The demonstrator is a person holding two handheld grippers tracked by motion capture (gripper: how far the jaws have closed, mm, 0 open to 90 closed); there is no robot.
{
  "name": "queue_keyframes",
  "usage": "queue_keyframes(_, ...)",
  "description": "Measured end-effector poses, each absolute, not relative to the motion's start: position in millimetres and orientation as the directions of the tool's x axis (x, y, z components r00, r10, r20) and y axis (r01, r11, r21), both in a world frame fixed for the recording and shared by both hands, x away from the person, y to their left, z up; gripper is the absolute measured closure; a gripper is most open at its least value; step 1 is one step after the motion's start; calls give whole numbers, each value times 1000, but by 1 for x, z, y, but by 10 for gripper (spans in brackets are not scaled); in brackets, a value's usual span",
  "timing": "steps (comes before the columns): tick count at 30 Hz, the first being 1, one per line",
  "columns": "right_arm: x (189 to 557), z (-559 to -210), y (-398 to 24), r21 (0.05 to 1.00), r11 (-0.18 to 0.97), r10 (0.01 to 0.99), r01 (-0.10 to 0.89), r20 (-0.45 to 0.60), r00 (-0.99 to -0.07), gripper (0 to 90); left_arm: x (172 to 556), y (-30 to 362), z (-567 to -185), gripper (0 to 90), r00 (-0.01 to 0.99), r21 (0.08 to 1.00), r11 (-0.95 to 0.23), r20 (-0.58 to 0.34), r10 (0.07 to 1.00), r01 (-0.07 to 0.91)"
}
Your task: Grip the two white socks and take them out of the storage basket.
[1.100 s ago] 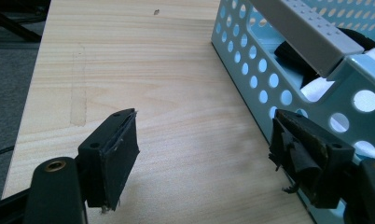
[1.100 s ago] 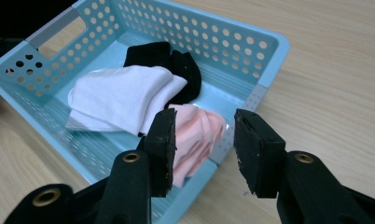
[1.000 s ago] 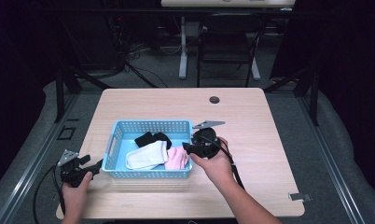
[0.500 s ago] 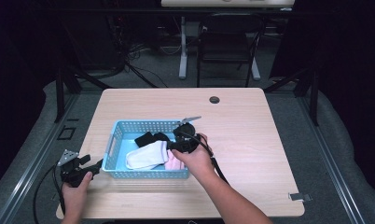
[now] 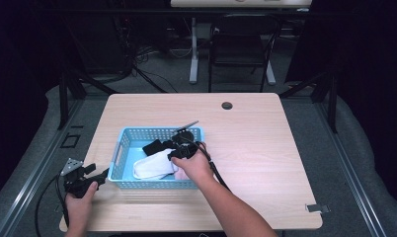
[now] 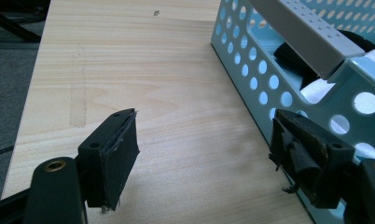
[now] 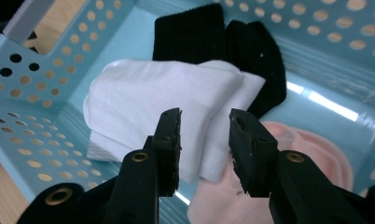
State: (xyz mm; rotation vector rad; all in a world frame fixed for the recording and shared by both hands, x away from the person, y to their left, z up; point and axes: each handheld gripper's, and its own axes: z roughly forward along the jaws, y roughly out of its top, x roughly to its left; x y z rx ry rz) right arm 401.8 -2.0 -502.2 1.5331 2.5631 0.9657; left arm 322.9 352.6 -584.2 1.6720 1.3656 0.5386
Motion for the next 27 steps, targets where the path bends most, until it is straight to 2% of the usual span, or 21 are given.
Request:
queue_keyframes(4,404,-507,7,472,325,807,820,314,-501,647,323,353,-584,233,302,832,-8,-193,933,554)
queue_keyframes(8,410,-512,12,390,373,798,842,328,-506,627,323,353,-584,233,303,833,-8,-192,933,554)
queue_keyframes(15,417,-520,17,332,381,812,863,325,-484,639,323,352,-584,233,302,837,-3,-194,934,547)
queue_keyframes(21,420,-523,20,324,386,798,864,353,-489,750,323,352,-584,233,302,837,-3,-194,933,547)
queue_keyframes(22,418,-524,22,346,360,802,866,360,-477,771,323,352,-584,233,302,837,-3,-194,933,547)
queue_keyframes(24,417,-522,23,358,389,791,849,343,-507,825,323,353,-584,233,304,834,-7,-193,933,551)
queue_keyframes(27,411,-518,24,402,391,779,828,334,-530,851,323,353,-584,233,305,833,-8,-193,933,553)
